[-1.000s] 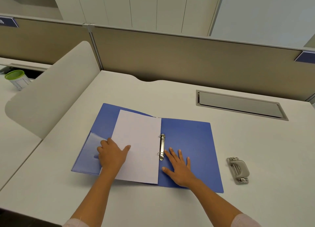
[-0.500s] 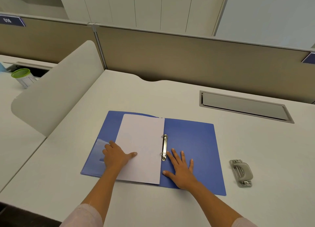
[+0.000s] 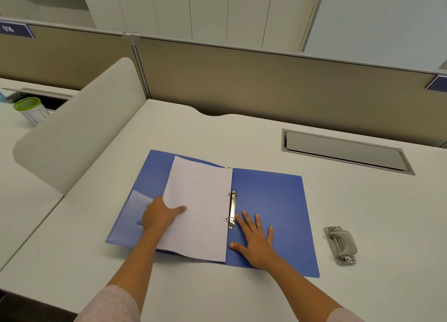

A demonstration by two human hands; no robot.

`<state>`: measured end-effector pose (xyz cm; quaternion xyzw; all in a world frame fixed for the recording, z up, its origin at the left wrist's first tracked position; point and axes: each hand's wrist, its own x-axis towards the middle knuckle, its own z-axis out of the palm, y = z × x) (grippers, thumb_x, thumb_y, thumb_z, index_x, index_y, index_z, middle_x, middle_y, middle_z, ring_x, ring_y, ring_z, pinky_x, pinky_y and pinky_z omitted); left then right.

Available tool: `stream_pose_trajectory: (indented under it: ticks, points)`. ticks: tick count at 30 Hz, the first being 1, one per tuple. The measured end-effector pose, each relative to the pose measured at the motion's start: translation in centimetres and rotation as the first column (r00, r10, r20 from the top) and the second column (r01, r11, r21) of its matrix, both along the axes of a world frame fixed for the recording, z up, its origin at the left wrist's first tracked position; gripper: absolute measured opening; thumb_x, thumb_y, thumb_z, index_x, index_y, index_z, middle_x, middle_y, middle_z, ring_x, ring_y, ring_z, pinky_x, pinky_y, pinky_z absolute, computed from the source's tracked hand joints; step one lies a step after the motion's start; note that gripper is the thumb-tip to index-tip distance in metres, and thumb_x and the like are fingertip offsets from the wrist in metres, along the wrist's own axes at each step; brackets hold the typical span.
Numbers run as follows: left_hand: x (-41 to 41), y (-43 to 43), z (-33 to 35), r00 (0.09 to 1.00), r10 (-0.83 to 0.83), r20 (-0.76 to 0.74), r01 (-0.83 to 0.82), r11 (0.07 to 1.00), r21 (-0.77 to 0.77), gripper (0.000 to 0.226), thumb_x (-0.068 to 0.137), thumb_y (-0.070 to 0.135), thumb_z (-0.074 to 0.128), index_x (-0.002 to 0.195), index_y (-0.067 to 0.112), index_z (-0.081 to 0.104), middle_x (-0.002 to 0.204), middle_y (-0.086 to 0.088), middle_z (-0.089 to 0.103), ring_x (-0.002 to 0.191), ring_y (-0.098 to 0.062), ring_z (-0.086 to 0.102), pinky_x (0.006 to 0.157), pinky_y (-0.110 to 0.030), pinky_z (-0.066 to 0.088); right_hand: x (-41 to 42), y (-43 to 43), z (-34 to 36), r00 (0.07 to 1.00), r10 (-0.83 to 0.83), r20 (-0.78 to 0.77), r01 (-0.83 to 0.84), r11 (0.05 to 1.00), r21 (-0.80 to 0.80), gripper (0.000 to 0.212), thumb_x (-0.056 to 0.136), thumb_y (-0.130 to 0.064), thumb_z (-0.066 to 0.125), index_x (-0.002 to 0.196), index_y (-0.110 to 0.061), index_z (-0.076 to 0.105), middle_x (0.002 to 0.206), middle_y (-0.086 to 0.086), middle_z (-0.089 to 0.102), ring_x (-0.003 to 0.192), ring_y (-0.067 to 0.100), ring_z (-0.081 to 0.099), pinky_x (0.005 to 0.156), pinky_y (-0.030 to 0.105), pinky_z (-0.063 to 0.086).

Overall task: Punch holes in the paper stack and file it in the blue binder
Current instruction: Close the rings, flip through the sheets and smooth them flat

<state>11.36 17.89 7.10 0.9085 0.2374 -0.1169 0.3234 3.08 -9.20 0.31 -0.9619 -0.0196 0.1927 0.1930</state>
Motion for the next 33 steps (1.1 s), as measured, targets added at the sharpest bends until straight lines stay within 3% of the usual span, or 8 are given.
stream_pose_trajectory:
  ticks: [6, 11, 15, 18, 23, 27, 31, 33]
  points:
    - [0.6, -1.2, 2.9, 0.981, -0.060, 0.184, 0.096, 0.976, -0.196, 0.037, 0.090, 0.024, 0.062, 0.123, 0.008, 0.056, 0.122, -0.010, 0.061, 0.111, -0.033, 0.057, 0.089, -0.039, 0.046, 0.1, -0.1, 0.0, 1.000, -0.016, -0.011, 0.017, 0.999, 0.045, 0.083, 0.087, -0.068, 0.041, 0.149, -0.042, -0.007, 0.157, -0.018, -0.018, 0.145, 0.017, -0.023, 0.109, 0.056, -0.019]
    - [0.6, -3.0, 6.0, 0.961, -0.104, 0.258, 0.198, 0.906, -0.374, 0.010, 0.089, 0.021, 0.063, 0.098, 0.025, 0.062, 0.096, 0.006, 0.068, 0.084, -0.014, 0.064, 0.066, -0.027, 0.048, 0.7, -0.6, 0.6, 0.996, -0.076, -0.045, 0.081, 0.990, 0.120, 0.071, 0.094, -0.049, 0.046, 0.151, -0.036, 0.006, 0.160, -0.015, -0.002, 0.148, 0.016, -0.010, 0.114, 0.053, -0.010]
    - [-0.2, -5.9, 8.2, 0.940, -0.162, 0.302, 0.297, 0.824, -0.483, 0.014, 0.088, 0.020, 0.064, 0.093, 0.033, 0.062, 0.091, 0.013, 0.067, 0.081, -0.011, 0.067, 0.065, -0.026, 0.053, 1.5, -1.1, 3.4, 0.951, -0.279, -0.131, 0.308, 0.866, 0.394, 0.055, 0.097, -0.047, 0.043, 0.147, -0.029, 0.028, 0.155, -0.005, 0.030, 0.143, 0.019, 0.027, 0.117, 0.041, 0.022]
    - [-1.2, -8.7, 8.4, 0.928, -0.200, 0.313, 0.339, 0.799, -0.496, 0.014, 0.088, 0.020, 0.065, 0.100, 0.026, 0.063, 0.096, 0.006, 0.068, 0.084, -0.015, 0.068, 0.072, -0.033, 0.057, 1.8, -1.0, 6.4, 0.882, -0.450, -0.137, 0.451, 0.727, 0.518, 0.062, 0.090, -0.066, 0.031, 0.137, -0.029, 0.046, 0.135, -0.005, 0.055, 0.127, 0.018, 0.049, 0.106, 0.034, 0.037]
    - [-3.2, -13.1, 7.0, 0.908, -0.304, 0.289, 0.408, 0.801, -0.438, 0.031, 0.091, 0.028, 0.059, 0.121, 0.016, 0.060, 0.112, -0.001, 0.066, 0.096, -0.020, 0.065, 0.083, -0.039, 0.055, 2.7, -1.2, 10.9, 0.782, -0.524, -0.338, 0.580, 0.412, 0.703, 0.067, 0.069, -0.083, 0.032, 0.116, -0.041, 0.055, 0.100, -0.007, 0.068, 0.088, 0.016, 0.068, 0.065, 0.031, 0.052]
    - [-4.8, -15.9, 6.1, 0.859, -0.437, 0.268, 0.509, 0.791, -0.341, 0.033, 0.095, 0.042, 0.049, 0.120, 0.023, 0.059, 0.110, 0.000, 0.068, 0.096, -0.017, 0.064, 0.084, -0.038, 0.056, 2.5, -1.5, 13.0, 0.785, -0.511, -0.351, 0.574, 0.384, 0.724, 0.042, 0.076, -0.072, 0.049, 0.104, -0.042, 0.059, 0.099, -0.010, 0.068, 0.080, 0.014, 0.071, 0.050, 0.022, 0.053]
    - [-5.7, -17.1, 5.3, 0.782, -0.585, 0.215, 0.622, 0.704, -0.344, 0.047, 0.092, 0.058, 0.042, 0.130, 0.033, 0.053, 0.125, 0.006, 0.063, 0.114, -0.016, 0.059, 0.097, -0.040, 0.050, 2.4, -2.2, 12.9, 0.750, -0.589, -0.301, 0.607, 0.430, 0.669, 0.049, 0.087, -0.055, 0.055, 0.129, -0.030, 0.050, 0.121, -0.005, 0.057, 0.103, 0.018, 0.061, 0.059, 0.028, 0.054]
    - [-5.9, -17.0, 4.6, 0.706, -0.692, 0.154, 0.698, 0.642, -0.316, 0.058, 0.090, 0.066, 0.032, 0.140, 0.038, 0.041, 0.143, 0.004, 0.050, 0.134, -0.021, 0.043, 0.113, -0.047, 0.032, 2.4, -2.7, 12.6, 0.723, -0.626, -0.293, 0.629, 0.419, 0.655, 0.050, 0.088, -0.053, 0.056, 0.130, -0.028, 0.048, 0.119, -0.005, 0.055, 0.103, 0.020, 0.058, 0.066, 0.032, 0.053]
